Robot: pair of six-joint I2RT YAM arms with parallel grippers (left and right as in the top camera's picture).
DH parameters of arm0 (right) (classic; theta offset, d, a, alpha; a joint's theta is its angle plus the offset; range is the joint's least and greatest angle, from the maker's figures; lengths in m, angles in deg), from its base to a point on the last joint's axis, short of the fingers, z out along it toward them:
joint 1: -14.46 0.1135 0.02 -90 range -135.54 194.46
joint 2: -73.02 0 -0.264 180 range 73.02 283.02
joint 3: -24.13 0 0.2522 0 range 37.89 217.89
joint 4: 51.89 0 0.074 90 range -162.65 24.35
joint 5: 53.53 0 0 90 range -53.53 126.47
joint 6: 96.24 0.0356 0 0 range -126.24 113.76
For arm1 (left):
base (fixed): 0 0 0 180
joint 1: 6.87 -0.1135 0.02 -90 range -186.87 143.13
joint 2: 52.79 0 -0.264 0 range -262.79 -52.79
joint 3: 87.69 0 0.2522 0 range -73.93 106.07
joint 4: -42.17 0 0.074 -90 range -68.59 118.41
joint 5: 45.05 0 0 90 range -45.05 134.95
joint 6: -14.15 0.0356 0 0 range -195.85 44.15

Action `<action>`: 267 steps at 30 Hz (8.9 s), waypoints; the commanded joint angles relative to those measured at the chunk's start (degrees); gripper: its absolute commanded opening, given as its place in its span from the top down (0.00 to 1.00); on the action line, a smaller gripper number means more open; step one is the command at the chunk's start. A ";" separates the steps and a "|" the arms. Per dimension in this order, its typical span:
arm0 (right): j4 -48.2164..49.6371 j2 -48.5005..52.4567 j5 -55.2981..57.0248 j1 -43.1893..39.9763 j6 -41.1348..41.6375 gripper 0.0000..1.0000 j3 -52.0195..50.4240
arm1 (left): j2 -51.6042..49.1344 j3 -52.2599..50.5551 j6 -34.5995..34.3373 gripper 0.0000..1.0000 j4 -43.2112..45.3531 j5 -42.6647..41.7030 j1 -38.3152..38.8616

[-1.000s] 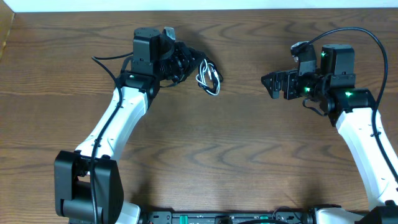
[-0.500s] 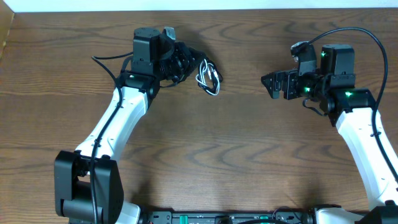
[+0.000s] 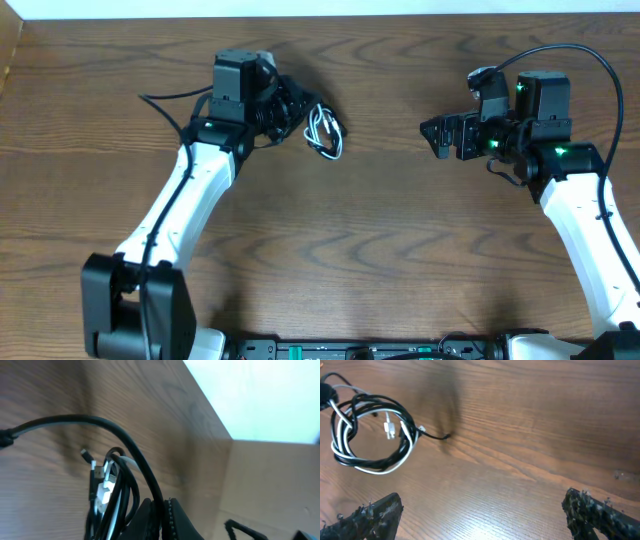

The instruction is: Untangle cables

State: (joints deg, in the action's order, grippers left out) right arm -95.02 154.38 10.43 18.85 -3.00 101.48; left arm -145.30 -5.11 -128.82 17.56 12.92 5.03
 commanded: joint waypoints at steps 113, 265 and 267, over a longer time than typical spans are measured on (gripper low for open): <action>-0.04 0.42 0.04 0.22 -0.04 0.01 0.37 | 4.15 10.05 34.71 0.93 -29.94 1.64 0.02; 3.17 20.02 16.83 16.92 27.93 0.99 0.37 | 4.61 8.66 28.63 0.92 -29.64 7.21 8.04; 2.84 20.02 17.59 16.92 28.28 0.99 0.37 | 4.83 8.66 28.65 0.92 -30.21 6.86 8.04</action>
State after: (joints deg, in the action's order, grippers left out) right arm -91.19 173.88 18.41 36.90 20.48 102.29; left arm -143.38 2.34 -100.06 -11.58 18.76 13.97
